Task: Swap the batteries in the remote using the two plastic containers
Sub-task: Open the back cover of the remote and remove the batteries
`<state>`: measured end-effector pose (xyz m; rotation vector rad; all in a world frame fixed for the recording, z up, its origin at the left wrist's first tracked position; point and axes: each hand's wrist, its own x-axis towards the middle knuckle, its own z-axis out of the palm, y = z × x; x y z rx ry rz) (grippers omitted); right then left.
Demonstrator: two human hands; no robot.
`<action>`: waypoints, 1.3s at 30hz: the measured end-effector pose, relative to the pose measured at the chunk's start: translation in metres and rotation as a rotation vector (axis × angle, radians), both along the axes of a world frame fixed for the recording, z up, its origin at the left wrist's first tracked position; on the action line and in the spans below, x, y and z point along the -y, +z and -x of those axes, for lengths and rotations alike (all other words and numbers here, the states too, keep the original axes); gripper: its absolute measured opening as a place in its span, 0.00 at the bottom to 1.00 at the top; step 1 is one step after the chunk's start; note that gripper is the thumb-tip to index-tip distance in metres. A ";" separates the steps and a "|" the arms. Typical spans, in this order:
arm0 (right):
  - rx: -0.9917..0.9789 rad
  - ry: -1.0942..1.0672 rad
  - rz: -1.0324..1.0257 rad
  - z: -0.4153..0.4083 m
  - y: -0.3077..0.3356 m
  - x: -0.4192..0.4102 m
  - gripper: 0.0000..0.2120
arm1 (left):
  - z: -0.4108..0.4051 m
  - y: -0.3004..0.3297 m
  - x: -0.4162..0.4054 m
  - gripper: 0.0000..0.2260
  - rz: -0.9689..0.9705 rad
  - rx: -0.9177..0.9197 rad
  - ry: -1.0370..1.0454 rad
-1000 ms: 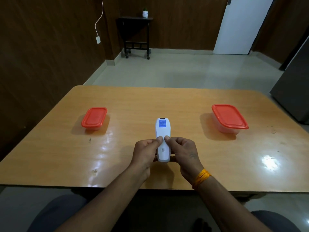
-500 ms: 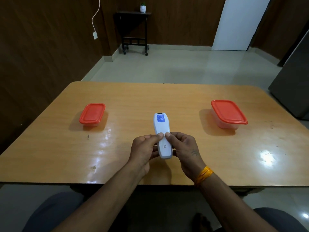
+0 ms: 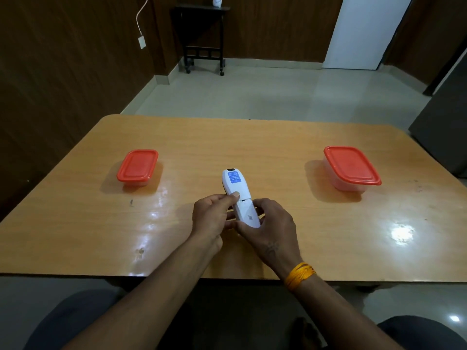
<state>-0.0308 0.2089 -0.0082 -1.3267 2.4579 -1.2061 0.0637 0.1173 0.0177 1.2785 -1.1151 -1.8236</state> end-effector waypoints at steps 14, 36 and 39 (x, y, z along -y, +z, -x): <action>-0.161 -0.146 0.117 0.018 0.002 -0.002 0.24 | 0.007 -0.015 0.018 0.12 0.032 0.093 -0.011; -0.092 -0.222 -0.196 0.045 -0.020 -0.004 0.24 | -0.007 -0.018 0.018 0.07 0.478 0.564 -0.112; -0.153 -0.211 -0.096 0.041 -0.012 -0.006 0.24 | -0.012 -0.017 0.017 0.03 0.623 0.620 -0.155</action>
